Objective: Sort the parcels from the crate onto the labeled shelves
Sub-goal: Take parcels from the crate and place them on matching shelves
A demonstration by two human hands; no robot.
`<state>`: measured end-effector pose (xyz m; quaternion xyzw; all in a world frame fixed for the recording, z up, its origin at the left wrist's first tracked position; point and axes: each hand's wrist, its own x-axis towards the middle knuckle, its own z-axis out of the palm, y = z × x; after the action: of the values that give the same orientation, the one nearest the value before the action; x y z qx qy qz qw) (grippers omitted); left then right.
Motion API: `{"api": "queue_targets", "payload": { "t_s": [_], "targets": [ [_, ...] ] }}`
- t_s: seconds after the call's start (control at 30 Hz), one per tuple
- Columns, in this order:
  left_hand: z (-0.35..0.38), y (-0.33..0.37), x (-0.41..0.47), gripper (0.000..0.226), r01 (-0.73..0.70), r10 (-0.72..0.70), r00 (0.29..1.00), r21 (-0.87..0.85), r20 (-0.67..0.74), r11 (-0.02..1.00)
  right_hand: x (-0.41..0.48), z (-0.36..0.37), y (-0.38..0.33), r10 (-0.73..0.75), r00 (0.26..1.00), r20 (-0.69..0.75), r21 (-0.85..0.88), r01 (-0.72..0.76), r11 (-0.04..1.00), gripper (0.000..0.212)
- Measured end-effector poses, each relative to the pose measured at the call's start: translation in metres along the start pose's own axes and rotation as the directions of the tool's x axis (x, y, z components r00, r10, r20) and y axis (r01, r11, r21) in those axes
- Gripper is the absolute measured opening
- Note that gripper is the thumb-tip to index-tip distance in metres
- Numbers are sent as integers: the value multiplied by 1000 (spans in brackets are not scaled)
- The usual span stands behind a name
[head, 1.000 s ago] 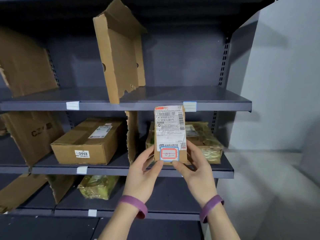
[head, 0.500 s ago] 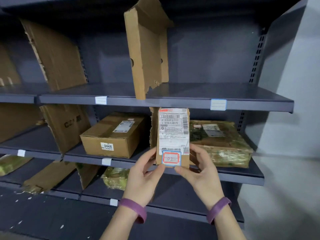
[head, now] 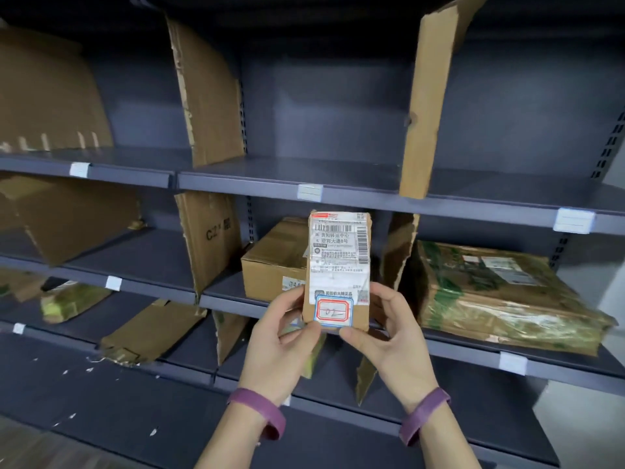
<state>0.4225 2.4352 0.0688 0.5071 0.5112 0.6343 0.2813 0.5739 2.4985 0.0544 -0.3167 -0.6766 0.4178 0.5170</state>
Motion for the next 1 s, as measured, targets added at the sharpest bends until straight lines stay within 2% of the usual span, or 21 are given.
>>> {"api": "queue_targets", "payload": {
  "t_s": [0.17, 0.33, 0.53, 0.83, 1.0],
  "targets": [
    [-79, -16, 33, 41, -7, 7, 1000, -23, 17, 1000, 23, 81, -6, -50, 997, -50, -72, 47, 996, 63],
    [-118, -20, 56, 41, -26, 29, 996, -32, 85, 999, 35, 121, -15, -67, 991, -117, -95, 56, 994, 61],
    [-139, -13, 71, 43, -56, 66, 990, -85, 126, 995, 43, 141, -29, -83, 985, -148, -137, 63, 989, 65],
    [-159, 34, 126, 39, -259, 267, 961, -94, 74, 961, 98, 162, -78, -276, 945, -178, -202, 239, 950, 53],
    [-152, 60, 172, 40, -321, 319, 944, 10, 81, 947, 147, 157, -100, -297, 934, -201, -299, 230, 926, 47]
  ]
}}
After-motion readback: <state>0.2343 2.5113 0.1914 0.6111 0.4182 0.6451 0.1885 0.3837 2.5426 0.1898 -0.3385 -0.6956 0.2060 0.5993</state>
